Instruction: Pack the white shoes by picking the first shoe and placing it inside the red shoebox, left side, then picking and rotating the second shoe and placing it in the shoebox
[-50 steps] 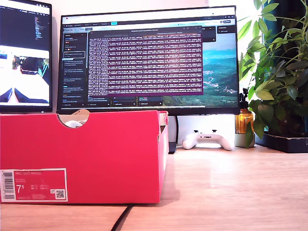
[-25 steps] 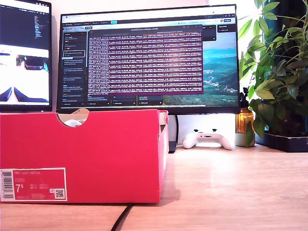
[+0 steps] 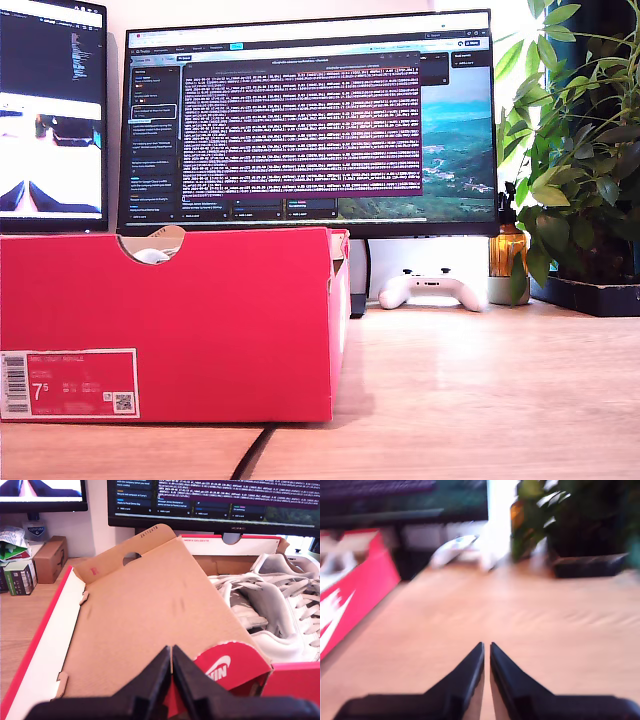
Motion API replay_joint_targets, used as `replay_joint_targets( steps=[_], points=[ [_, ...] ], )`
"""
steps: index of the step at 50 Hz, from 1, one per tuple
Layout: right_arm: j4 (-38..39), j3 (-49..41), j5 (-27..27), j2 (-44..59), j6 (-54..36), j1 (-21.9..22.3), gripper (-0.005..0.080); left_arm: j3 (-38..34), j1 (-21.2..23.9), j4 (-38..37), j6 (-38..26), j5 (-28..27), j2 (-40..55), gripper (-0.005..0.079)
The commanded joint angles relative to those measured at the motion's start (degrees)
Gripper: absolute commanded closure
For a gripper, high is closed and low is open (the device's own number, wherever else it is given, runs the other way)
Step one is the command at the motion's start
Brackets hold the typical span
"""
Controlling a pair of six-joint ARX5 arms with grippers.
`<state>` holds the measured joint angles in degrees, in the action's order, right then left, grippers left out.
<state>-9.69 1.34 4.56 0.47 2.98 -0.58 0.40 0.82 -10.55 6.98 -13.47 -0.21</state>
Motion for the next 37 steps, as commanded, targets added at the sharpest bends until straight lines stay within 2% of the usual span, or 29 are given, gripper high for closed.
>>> replay_joint_targets(
  steps=[1, 10, 37],
  points=[
    [1.16, -1.05, 0.17, -0.50, -0.11, 1.77, 0.0764, -1.68, 0.04, -1.42, 0.11, -0.42, -0.46, 0.0762],
    [0.66, -1.05, 1.49, -0.42, 0.13, 2.45, 0.0764, -1.68, 0.04, -1.42, 0.11, -0.42, -0.46, 0.0762],
    [0.77, -1.03, 0.96, -0.42, 0.63, 2.32, 0.0764, -1.68, 0.04, -1.44, 0.11, -0.42, -0.46, 0.0762]
  ],
)
